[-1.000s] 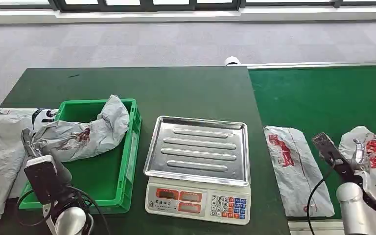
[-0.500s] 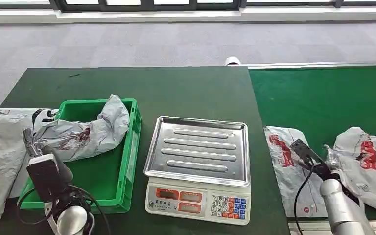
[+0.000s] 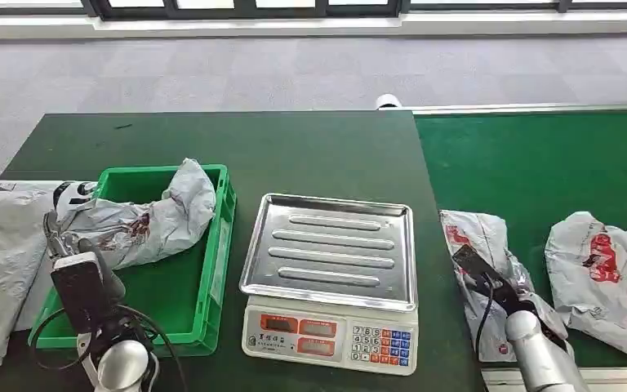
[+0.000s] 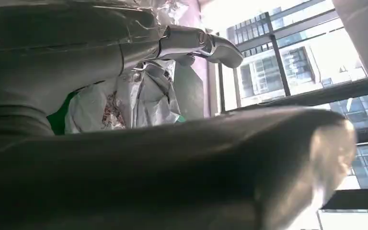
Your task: Moved the parcel from conveyor to table for the left to box.
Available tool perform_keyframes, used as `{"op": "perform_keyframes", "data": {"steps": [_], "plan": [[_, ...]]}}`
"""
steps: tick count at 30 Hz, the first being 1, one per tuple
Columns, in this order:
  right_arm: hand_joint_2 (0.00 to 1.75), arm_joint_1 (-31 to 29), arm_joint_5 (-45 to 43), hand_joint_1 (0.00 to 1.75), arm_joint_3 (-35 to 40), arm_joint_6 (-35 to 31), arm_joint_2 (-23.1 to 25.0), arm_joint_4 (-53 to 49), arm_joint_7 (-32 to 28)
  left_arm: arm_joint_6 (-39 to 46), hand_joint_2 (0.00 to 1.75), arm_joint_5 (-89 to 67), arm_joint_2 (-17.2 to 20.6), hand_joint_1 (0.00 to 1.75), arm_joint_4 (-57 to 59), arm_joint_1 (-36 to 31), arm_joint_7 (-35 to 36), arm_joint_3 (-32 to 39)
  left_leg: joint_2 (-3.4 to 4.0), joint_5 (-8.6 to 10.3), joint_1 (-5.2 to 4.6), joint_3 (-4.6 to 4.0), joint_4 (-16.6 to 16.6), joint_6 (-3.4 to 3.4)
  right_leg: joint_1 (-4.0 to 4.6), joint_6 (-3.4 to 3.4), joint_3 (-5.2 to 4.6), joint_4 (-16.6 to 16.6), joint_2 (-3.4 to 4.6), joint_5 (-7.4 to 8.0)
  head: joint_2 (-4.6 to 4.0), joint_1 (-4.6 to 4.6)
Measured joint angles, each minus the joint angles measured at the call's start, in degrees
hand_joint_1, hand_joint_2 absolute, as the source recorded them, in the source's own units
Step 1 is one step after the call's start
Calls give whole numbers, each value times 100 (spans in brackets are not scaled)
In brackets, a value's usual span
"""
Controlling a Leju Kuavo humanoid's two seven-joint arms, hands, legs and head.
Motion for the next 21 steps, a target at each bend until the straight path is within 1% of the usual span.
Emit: {"op": "perform_keyframes", "data": {"steps": [5,9,10,16,21], "plan": [[175,163,-48,0,202,68,88,-202,-9,-7,0,-72,9,0,7,-15,68,-35,5,0,0,3,0,0,1,0,0,0,5,0,0,0],[175,319,113,0,317,260,114,-437,104,-20,0,-146,17,0,17,-28,122,-79,22,-2,1,7,0,-3,6,-1,0,0,23,1,0,0],[175,346,133,175,339,278,114,-475,116,-20,0,-157,20,0,17,-29,133,-85,29,-4,1,9,0,-5,6,-1,-1,0,31,1,0,0],[175,471,317,175,446,428,127,-617,116,-61,0,-162,26,0,41,-40,168,-129,37,-7,12,15,0,-11,14,-3,-2,0,43,0,0,0],[175,552,398,175,470,431,125,-781,98,-87,0,-162,31,0,57,-40,186,-175,38,-8,22,16,-1,-15,21,-11,-1,0,46,3,0,0]]}}
